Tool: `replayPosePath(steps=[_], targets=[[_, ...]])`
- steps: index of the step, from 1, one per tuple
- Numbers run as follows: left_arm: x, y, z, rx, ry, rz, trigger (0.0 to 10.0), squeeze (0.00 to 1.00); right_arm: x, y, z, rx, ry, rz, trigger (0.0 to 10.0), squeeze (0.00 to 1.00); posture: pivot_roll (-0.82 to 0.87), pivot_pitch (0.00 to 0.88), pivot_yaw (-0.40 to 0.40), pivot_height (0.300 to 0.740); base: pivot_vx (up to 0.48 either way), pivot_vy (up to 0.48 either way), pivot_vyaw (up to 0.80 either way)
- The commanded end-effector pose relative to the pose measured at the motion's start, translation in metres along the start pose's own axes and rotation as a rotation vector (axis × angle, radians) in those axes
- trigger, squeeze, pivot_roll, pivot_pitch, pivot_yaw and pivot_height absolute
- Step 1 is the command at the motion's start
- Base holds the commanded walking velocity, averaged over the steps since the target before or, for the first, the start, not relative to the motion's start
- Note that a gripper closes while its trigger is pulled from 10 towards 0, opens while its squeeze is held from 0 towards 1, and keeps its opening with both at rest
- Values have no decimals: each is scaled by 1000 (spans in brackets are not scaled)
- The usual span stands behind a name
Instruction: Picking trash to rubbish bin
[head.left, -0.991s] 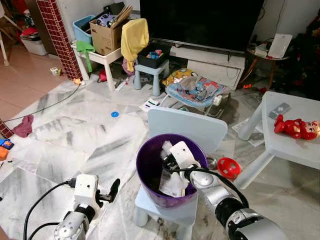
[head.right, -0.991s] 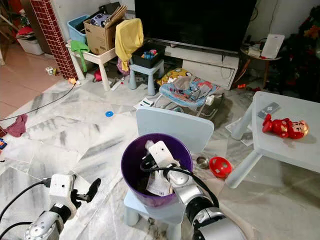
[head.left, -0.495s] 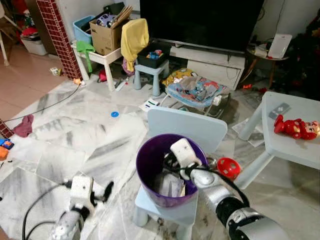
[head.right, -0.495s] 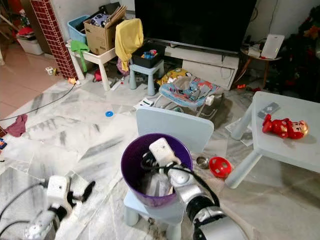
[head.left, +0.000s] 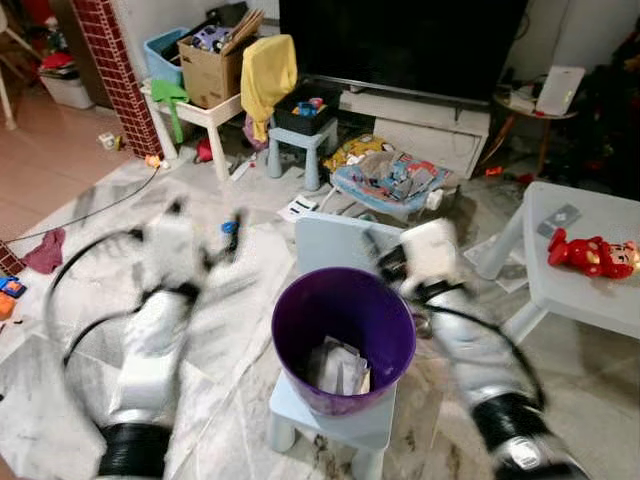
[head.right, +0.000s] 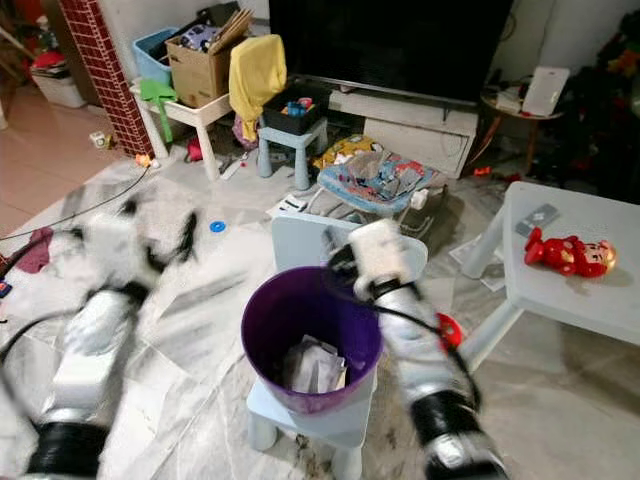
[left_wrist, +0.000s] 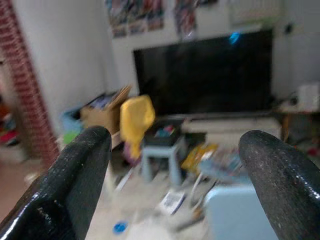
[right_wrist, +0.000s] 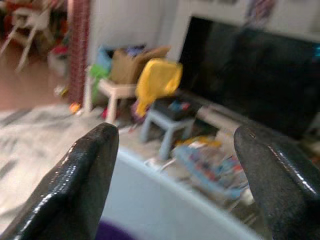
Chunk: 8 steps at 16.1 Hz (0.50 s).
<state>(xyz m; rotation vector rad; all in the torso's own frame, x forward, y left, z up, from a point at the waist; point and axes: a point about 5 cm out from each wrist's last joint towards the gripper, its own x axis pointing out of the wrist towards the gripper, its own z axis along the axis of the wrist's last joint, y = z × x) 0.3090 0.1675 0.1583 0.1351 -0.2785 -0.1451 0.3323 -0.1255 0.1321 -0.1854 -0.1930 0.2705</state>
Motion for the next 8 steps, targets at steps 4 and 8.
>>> replayPosePath(steps=[4, 8], targets=[[-2, -6, 24, 2, 10, 36, 10000, 1000, -29, -36, 28, -22, -45, -98, 10000, 1000, -10, 0, -4, 740, 0, 0, 0], [-10, -3, 20, -10, 77, 98, 10000, 0, -44, -45, 29, -20, -7, -130, 10000, 1000, -13, 0, -1, 740, 0, 0, 0]])
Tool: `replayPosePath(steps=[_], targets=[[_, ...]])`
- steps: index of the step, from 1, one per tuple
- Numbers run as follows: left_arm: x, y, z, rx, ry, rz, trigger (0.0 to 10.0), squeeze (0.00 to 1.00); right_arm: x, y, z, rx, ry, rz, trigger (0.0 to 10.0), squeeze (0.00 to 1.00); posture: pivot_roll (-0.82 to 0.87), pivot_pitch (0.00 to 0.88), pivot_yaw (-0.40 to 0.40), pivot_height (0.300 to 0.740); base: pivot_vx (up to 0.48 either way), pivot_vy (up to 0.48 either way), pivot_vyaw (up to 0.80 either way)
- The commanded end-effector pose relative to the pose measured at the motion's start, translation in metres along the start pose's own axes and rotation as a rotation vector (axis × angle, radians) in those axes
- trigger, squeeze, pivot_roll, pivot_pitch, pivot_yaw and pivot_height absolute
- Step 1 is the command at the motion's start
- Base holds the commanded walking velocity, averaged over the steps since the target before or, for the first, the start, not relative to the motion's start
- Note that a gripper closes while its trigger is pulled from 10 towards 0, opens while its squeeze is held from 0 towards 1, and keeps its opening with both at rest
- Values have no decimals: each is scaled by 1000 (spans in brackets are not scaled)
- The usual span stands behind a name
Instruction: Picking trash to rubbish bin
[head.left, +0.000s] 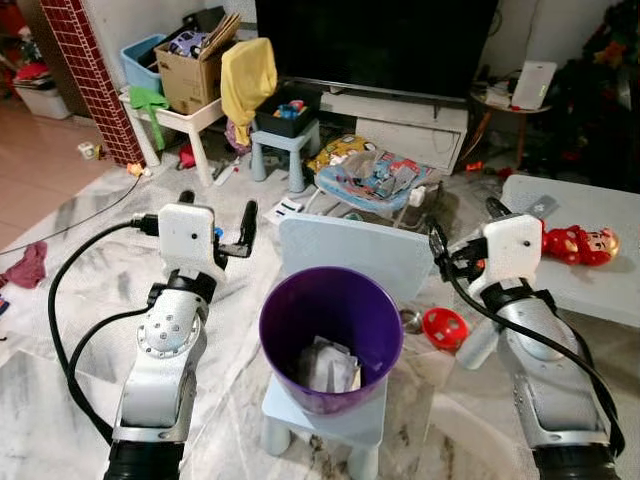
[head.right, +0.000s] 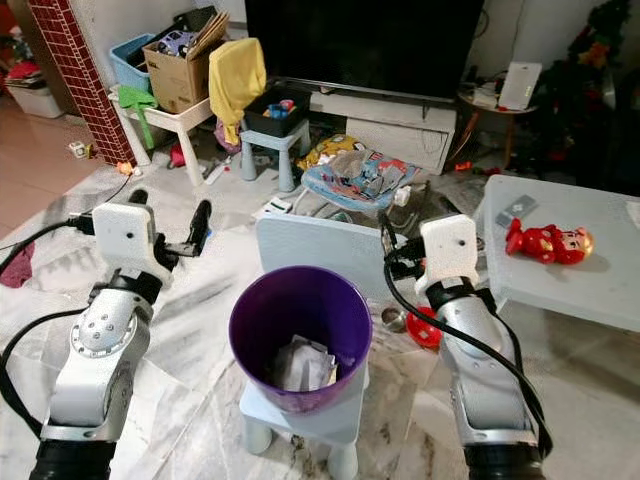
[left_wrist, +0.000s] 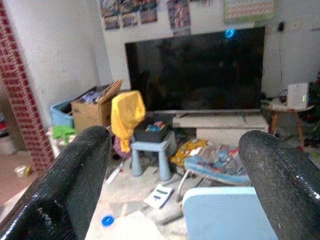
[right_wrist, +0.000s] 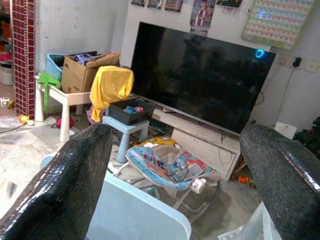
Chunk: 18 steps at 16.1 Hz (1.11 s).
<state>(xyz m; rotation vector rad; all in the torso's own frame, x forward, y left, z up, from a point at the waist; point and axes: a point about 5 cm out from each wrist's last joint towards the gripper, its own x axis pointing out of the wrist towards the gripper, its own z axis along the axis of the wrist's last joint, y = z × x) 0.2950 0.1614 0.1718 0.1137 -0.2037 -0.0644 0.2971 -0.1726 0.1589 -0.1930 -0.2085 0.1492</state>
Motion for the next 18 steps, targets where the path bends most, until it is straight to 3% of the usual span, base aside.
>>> replayPosePath(steps=[1, 2, 3, 4, 10, 18], targets=[[1, 4, 2, 12, 10, 41, 10000, 0, -2, -1, 2, 6, 7, -7, 10000, 1000, -11, 0, -2, 740, 0, 0, 0], [7, 6, 4, -7, 25, 52, 10000, 0, 0, 5, 3, 16, 18, 9, 10000, 753, -8, 0, -1, 740, 0, 0, 0], [12, 7, 8, -2, 15, 60, 10000, 0, 3, 9, 5, 21, 12, 17, 10000, 75, -5, 0, -1, 740, 0, 0, 0], [17, 9, 11, -8, 11, 67, 10000, 0, 6, 10, 8, 29, 5, 17, 10000, 0, -4, 0, 0, 740, 0, 0, 0], [18, 16, 0, -16, 45, 89, 10000, 0, 7, 9, 9, 45, 39, 5, 10000, 0, -18, 1, -12, 740, 0, 0, 0], [21, 20, -13, -46, 70, 100, 10000, 0, 6, 10, 7, 41, 57, 5, 10000, 0, -26, 2, -14, 740, 0, 0, -616]])
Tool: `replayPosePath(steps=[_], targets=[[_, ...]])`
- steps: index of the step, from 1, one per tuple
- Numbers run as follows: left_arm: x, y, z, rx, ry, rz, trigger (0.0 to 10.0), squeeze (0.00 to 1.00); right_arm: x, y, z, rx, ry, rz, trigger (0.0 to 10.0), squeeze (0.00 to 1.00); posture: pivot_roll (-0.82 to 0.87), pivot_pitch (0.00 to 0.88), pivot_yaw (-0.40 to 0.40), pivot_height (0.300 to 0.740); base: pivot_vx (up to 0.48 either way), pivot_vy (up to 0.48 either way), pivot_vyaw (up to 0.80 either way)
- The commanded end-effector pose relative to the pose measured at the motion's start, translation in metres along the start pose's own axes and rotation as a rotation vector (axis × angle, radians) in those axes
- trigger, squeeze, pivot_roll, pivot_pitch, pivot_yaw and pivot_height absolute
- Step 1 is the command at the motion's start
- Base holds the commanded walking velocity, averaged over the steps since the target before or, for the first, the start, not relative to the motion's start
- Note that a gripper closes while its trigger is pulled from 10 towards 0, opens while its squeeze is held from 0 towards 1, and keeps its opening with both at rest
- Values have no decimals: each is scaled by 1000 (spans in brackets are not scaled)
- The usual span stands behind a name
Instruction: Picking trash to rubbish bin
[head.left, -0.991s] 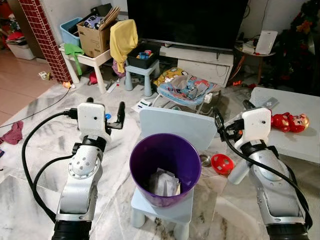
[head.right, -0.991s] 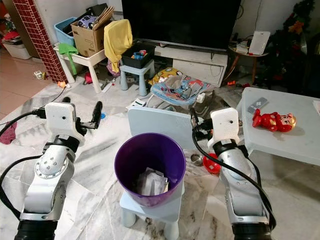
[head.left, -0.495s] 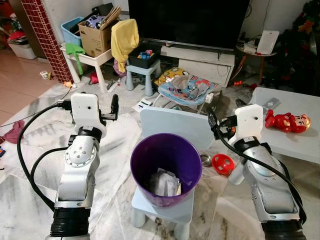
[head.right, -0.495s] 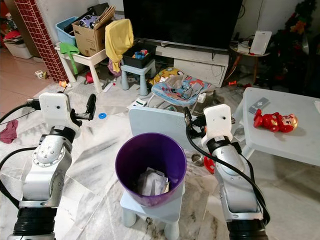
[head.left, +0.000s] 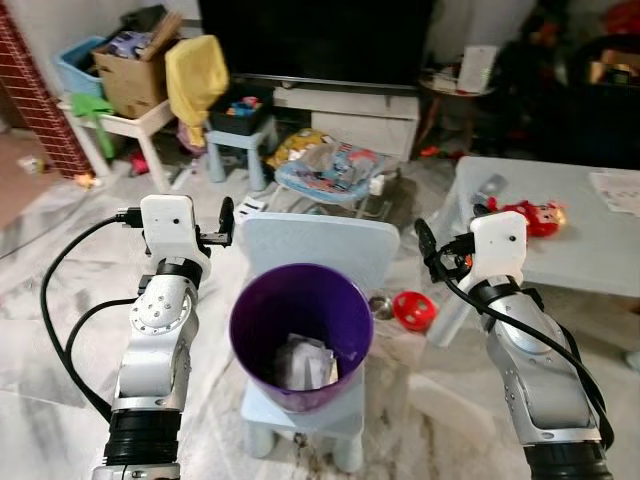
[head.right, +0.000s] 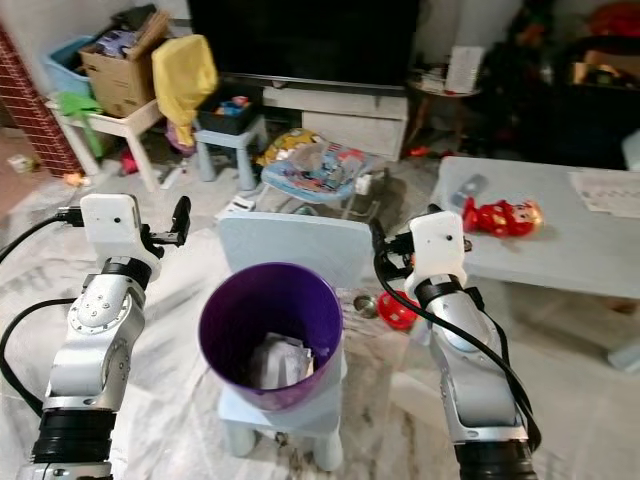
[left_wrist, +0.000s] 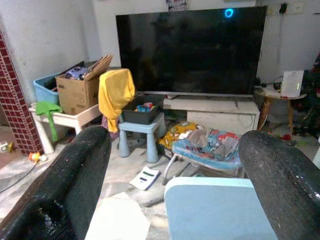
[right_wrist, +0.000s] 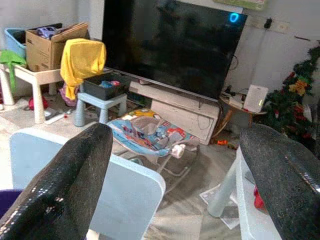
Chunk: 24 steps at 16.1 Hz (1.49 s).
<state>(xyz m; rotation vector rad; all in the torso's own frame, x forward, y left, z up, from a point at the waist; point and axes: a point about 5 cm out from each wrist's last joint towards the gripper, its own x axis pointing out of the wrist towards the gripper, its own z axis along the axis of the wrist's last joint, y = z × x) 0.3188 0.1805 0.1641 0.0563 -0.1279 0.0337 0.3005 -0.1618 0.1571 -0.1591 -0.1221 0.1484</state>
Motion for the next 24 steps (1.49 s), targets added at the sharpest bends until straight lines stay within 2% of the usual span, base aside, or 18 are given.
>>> replayPosePath(steps=[1, 10, 14, 24], targets=[[1, 1, 0, -4, -7, 2, 10000, 0, 1, 0, 8, -3, -27, 3, 10000, 0, -26, 1, -16, 740, 0, 0, 0], [3, -1, -6, -54, -2, -8, 10000, 0, 4, 0, 7, -6, -18, -2, 10000, 0, -29, 0, -18, 740, 0, 0, 0], [2, -3, -7, -68, -1, -25, 10000, 0, 5, -1, 6, -7, -9, -3, 10000, 0, -29, 0, -19, 740, 0, 0, -800], [2, -5, -6, -81, 5, -48, 10000, 0, 6, 0, 5, -15, -11, -4, 10000, 0, -28, 0, -18, 740, 0, 386, -49]])
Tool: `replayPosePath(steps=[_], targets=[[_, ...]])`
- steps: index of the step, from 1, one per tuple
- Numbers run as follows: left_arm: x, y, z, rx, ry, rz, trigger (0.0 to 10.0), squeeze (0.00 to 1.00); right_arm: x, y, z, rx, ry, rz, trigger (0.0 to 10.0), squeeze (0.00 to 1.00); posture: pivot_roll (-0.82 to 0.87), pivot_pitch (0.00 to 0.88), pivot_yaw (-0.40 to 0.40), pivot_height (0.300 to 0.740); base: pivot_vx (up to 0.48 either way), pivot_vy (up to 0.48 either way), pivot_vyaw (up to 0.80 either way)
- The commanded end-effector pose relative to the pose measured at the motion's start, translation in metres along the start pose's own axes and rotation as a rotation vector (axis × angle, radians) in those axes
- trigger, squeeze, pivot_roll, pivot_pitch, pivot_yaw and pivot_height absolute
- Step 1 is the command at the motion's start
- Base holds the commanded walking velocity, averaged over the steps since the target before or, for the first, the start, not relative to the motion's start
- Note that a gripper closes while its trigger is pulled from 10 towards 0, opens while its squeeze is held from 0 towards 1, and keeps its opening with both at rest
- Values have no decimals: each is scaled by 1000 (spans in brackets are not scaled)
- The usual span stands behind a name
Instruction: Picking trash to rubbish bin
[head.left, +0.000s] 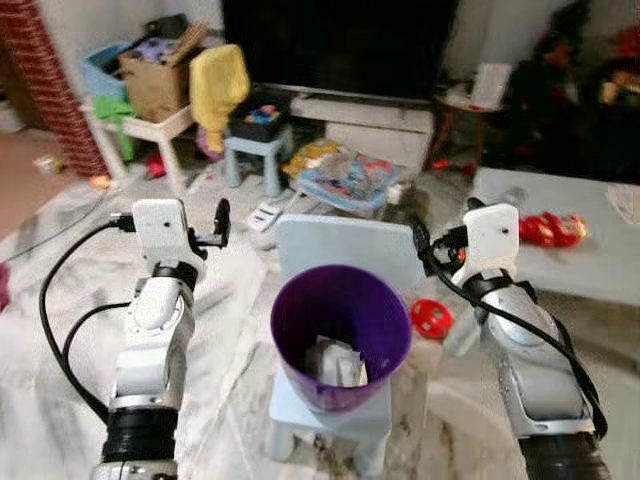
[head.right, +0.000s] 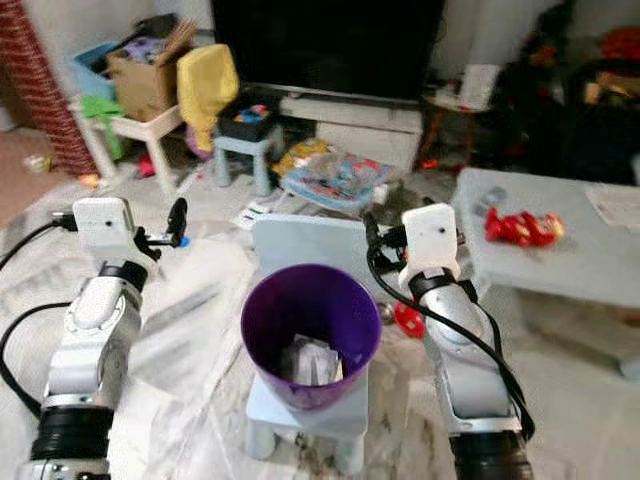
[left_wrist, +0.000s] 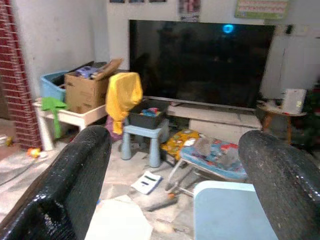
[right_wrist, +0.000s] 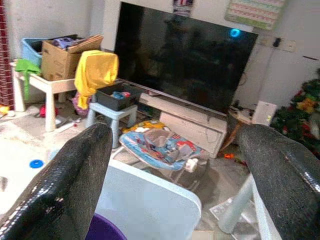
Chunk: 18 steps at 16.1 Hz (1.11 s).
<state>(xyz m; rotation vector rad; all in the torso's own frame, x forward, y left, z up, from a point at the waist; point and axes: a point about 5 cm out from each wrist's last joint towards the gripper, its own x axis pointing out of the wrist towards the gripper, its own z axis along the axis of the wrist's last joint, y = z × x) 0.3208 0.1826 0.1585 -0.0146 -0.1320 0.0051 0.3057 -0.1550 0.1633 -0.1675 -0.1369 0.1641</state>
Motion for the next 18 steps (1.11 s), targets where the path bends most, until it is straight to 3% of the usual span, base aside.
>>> replayPosePath(steps=[1, 7, 18], targets=[[1, -7, -1, -8, 9, -24, 10000, 0, -1, -5, -1, -7, 4, -19, 10000, 0, -27, 0, -18, 740, 0, 401, 0], [1, -7, 0, -3, 9, -16, 10000, 0, 1, -6, -2, -13, 5, -19, 10000, 0, -24, 0, -19, 740, 0, 404, 0], [2, -8, 4, 7, -10, -8, 10000, 0, 1, -5, -3, -8, 6, -23, 10000, 0, -25, 0, -18, 740, 0, 0, -52]])
